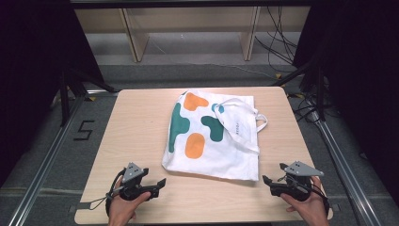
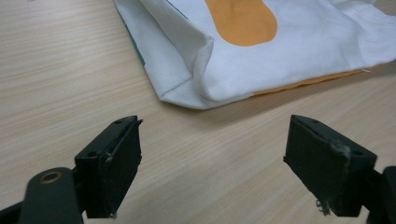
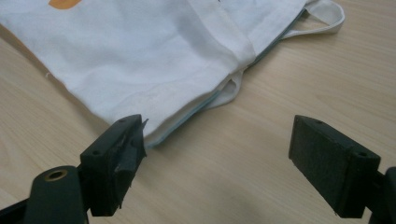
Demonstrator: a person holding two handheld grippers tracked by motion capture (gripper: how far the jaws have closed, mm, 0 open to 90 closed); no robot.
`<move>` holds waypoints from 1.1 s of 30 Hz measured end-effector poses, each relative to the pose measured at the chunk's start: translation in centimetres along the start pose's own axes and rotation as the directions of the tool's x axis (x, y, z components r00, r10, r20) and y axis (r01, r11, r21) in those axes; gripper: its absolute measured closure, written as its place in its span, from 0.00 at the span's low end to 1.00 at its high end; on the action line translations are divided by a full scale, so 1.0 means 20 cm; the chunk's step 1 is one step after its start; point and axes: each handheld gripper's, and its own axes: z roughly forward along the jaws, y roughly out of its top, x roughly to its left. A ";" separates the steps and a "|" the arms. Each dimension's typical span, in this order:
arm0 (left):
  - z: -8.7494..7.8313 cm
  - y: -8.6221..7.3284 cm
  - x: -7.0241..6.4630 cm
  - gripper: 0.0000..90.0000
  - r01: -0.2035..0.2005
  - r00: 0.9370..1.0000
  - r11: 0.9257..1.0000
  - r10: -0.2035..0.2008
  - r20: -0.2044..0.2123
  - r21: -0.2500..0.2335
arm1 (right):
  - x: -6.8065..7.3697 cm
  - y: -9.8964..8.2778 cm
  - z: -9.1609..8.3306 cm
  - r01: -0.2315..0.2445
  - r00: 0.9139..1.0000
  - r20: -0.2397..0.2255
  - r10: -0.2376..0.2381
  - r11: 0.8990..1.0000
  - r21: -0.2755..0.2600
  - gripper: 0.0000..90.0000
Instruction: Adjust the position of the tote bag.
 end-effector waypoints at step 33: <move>0.30 0.18 -0.10 0.42 -0.114 0.990 0.992 0.109 -0.095 -0.047 | -0.03 -0.02 0.01 0.004 1.000 0.030 -0.005 1.000 0.015 0.21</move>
